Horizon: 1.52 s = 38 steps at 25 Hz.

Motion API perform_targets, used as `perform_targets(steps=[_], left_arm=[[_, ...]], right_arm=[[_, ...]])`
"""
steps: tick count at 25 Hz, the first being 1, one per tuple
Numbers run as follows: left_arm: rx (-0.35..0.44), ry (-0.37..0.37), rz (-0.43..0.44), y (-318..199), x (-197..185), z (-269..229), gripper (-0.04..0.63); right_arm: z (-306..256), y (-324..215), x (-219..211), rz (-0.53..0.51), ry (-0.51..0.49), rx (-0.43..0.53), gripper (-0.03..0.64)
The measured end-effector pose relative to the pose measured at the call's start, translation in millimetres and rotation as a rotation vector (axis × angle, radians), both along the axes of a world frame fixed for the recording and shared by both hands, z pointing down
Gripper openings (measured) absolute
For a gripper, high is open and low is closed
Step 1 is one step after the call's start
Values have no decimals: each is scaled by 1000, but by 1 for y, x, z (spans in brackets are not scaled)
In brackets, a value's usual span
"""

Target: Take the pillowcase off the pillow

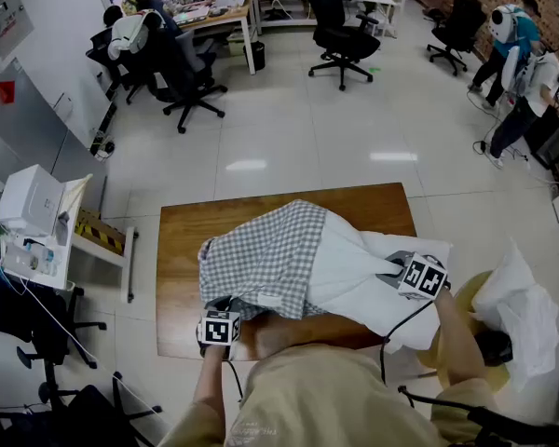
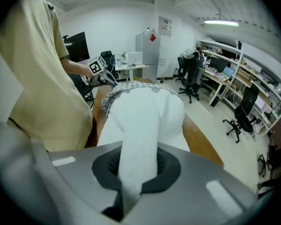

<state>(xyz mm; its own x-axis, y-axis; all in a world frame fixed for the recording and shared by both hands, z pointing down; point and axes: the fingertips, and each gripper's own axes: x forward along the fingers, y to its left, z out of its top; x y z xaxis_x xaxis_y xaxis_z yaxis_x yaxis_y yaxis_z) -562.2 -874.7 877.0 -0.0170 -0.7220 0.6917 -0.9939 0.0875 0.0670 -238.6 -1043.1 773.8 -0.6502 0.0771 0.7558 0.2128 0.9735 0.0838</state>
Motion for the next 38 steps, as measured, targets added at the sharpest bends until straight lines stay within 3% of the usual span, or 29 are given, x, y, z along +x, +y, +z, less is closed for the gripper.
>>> perform_targets(steps=[4, 6, 8, 10, 11, 12, 13, 14, 16, 17, 21, 24, 26, 27, 28, 29, 30, 33, 35, 38], left_arm=[[-55, -203, -176, 21, -111, -13, 8], [-74, -236, -262, 21, -155, -19, 9], [-101, -237, -250, 9, -170, -12, 12], [-94, -264, -178, -5, -164, -10, 12], [-54, -247, -153, -12, -153, -19, 17], [11, -204, -144, -19, -140, -36, 99], [91, -147, -146, -24, -129, -58, 285], [175, -90, -154, -30, -118, -81, 383], [298, 5, -135, -44, -95, -121, 392], [318, 35, -89, -56, -79, -130, 393], [238, 82, 122, -122, -13, -115, 393], [154, 218, 218, -170, 31, -78, 393], [79, 266, 289, -194, 54, -49, 387], [47, 282, 309, -201, 60, -36, 368], [24, 299, 305, -205, 61, -26, 295], [11, 312, 275, -207, 56, -20, 108], [11, 319, 228, -206, 48, -18, 25], [42, 309, 58, -196, 2, -20, 20], [57, 293, -110, -179, -51, -14, 20], [105, 370, -393, -134, -137, -2, 20]], right_arm=[[-4, 23, 7, -92, 17, -2, 21], [-2, 28, 12, -120, 19, 3, 21], [1, 30, 12, -126, 15, 7, 21], [5, 30, 6, -134, 26, 30, 21], [7, 32, 2, -145, 38, 48, 21], [7, 34, 0, -162, 52, 68, 21], [7, 36, -1, -184, 61, 88, 21], [7, 37, 1, -210, 67, 109, 21], [7, 42, 8, -278, 73, 160, 23], [6, 45, 12, -317, 77, 188, 25], [1, 51, 21, -389, 89, 245, 28], [-2, 51, 14, -384, 92, 254, 28], [-4, 52, 10, -383, 97, 256, 28], [-4, 53, 8, -384, 104, 257, 28], [-2, 55, 6, -384, 112, 258, 27], [-1, 56, 6, -382, 119, 257, 27], [0, 57, 7, -375, 120, 253, 26], [-2, 54, 19, -321, 98, 231, 26], [-1, 46, 32, -269, 77, 222, 25], [1, 30, 51, -181, 46, 207, 25]])
